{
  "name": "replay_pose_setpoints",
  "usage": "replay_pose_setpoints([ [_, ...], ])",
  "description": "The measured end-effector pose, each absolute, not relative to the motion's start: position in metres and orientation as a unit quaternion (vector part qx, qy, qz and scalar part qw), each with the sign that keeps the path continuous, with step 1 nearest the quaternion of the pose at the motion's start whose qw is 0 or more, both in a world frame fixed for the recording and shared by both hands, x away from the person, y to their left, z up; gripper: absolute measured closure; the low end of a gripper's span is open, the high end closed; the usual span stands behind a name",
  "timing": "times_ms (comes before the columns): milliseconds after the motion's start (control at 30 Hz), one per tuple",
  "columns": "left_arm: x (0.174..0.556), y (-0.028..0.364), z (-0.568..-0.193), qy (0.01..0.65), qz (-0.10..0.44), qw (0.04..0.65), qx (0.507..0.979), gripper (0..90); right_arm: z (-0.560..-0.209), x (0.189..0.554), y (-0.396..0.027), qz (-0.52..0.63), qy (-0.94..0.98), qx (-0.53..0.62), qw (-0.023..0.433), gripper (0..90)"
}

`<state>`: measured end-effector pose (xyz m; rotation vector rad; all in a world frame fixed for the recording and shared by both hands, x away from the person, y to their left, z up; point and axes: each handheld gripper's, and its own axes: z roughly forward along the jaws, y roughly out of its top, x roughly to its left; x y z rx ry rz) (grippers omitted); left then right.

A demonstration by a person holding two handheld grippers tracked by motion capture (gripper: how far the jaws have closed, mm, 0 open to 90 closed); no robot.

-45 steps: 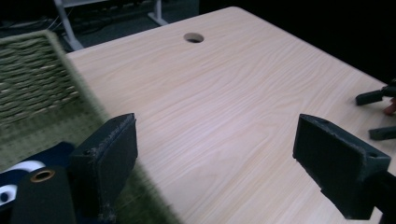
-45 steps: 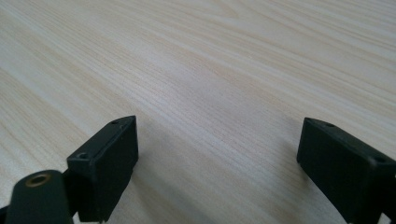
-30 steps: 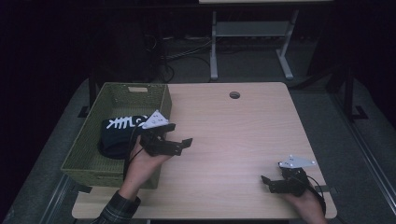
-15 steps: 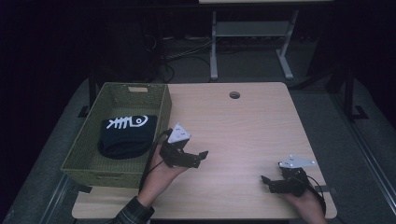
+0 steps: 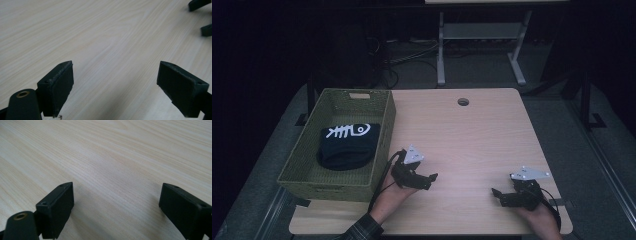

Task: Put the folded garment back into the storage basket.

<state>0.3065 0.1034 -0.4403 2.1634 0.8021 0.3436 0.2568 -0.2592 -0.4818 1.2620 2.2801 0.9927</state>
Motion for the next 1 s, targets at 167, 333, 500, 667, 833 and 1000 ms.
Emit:
replay_pose_setpoints([
  [167, 0.308, 0.1, -0.455, 0.314, 0.132, 0.38, 0.86, 13.2, -0.482, 0.257, -0.259, 0.35, 0.805, 0.445, 0.176, 12.2],
  [333, 0.309, 0.098, -0.467, 0.308, 0.128, 0.362, 0.87, 12.8, -0.482, 0.257, -0.259, 0.35, 0.805, 0.445, 0.176, 12.2],
  [500, 0.31, 0.098, -0.475, 0.308, 0.126, 0.356, 0.873, 12.7, -0.482, 0.257, -0.259, 0.35, 0.805, 0.445, 0.176, 12.2],
  [667, 0.309, 0.1, -0.477, 0.303, 0.128, 0.366, 0.871, 12.6, -0.482, 0.257, -0.259, 0.35, 0.805, 0.445, 0.176, 12.2],
  [833, 0.309, 0.1, -0.477, 0.302, 0.128, 0.366, 0.871, 12.7, -0.482, 0.257, -0.259, 0.35, 0.805, 0.445, 0.176, 12.2],
  [1000, 0.309, 0.1, -0.477, 0.301, 0.128, 0.366, 0.871, 12.6, -0.482, 0.257, -0.259, 0.35, 0.805, 0.445, 0.175, 12.2],
])
